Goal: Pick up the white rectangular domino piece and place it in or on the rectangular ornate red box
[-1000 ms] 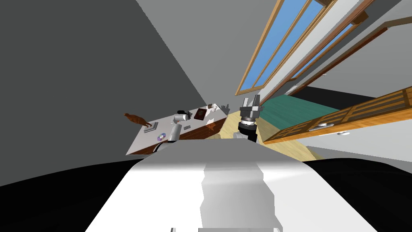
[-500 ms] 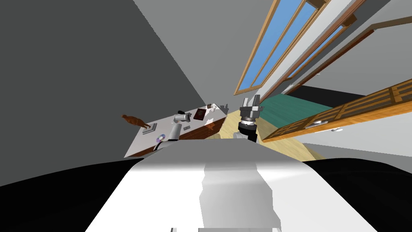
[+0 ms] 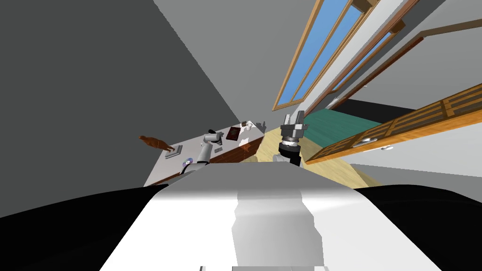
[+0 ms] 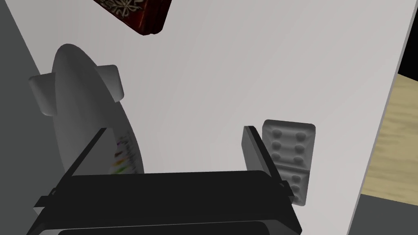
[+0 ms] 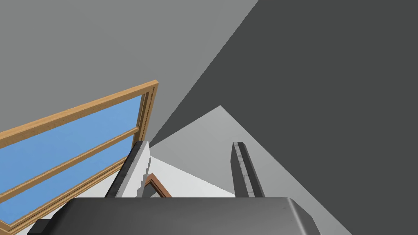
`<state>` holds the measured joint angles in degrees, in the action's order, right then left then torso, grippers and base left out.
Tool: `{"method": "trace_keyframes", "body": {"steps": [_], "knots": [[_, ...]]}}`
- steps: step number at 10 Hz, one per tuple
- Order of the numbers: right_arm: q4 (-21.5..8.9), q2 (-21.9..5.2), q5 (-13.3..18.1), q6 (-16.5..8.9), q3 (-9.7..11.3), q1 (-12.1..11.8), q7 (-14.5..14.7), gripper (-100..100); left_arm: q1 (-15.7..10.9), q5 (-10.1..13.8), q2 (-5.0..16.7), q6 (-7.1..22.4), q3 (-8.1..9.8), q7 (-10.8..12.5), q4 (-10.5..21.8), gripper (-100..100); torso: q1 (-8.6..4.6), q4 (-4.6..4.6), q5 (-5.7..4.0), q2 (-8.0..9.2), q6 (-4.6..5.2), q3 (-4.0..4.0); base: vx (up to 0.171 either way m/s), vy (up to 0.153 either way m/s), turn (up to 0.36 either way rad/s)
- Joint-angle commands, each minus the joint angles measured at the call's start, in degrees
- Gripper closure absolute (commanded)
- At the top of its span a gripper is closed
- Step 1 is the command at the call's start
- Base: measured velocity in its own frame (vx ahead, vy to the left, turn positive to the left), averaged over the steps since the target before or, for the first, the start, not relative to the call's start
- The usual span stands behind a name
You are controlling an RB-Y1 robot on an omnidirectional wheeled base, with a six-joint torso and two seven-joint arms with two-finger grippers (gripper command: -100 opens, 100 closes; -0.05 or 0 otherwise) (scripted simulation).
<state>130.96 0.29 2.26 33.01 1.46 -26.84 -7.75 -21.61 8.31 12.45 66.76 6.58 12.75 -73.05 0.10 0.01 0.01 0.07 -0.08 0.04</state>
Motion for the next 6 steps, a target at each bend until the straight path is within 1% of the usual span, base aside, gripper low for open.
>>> {"method": "trace_keyframes", "body": {"steps": [1,2,3,4,5,6], "knots": [[0.0,0.0,0.0,0.0,0.0,0.0,0.0,0,-0.6,0.3,0.2,2.9,0.90,0.4,2.0,-100,0.00,0.00,0.00,0.00,0.00,0.00,-0.008,0.029,-0.085],[0.0,0.0,0.0,0.0,0.0,0.0,0.0,0,-0.6,0.3,0.2,3.7,0.90,0.4,2.0,-100,0.03,0.00,0.00,0.01,0.01,0.01,-0.010,0.029,-0.033],[0.0,0.0,0.0,0.0,0.0,0.0,0.0,0,-1.2,0.4,0.4,5.8,1.61,0.7,4.1,-100,0.04,0.01,0.01,0.03,-0.01,0.02,-0.008,0.025,-0.076],[0.0,0.0,0.0,0.0,0.0,0.0,0.0,0,-1.2,0.4,0.4,6.3,1.61,0.7,4.1,-100,0.03,0.00,0.01,0.02,0.01,0.01,-0.003,0.024,-0.029],[0.0,0.0,0.0,0.0,0.0,0.0,0.0,0,-1.8,0.5,0.5,8.5,2.29,1.0,6.0,-100,0.02,0.01,0.00,0.00,-0.01,0.01,-0.005,0.031,-0.046],[0.0,0.0,0.0,0.0,0.0,0.0,0.0,0,-2.3,0.6,0.6,10.0,2.91,1.3,7.8,-100,0.05,0.00,0.01,0.00,0.00,0.00,-0.009,0.048,-0.106]]}}
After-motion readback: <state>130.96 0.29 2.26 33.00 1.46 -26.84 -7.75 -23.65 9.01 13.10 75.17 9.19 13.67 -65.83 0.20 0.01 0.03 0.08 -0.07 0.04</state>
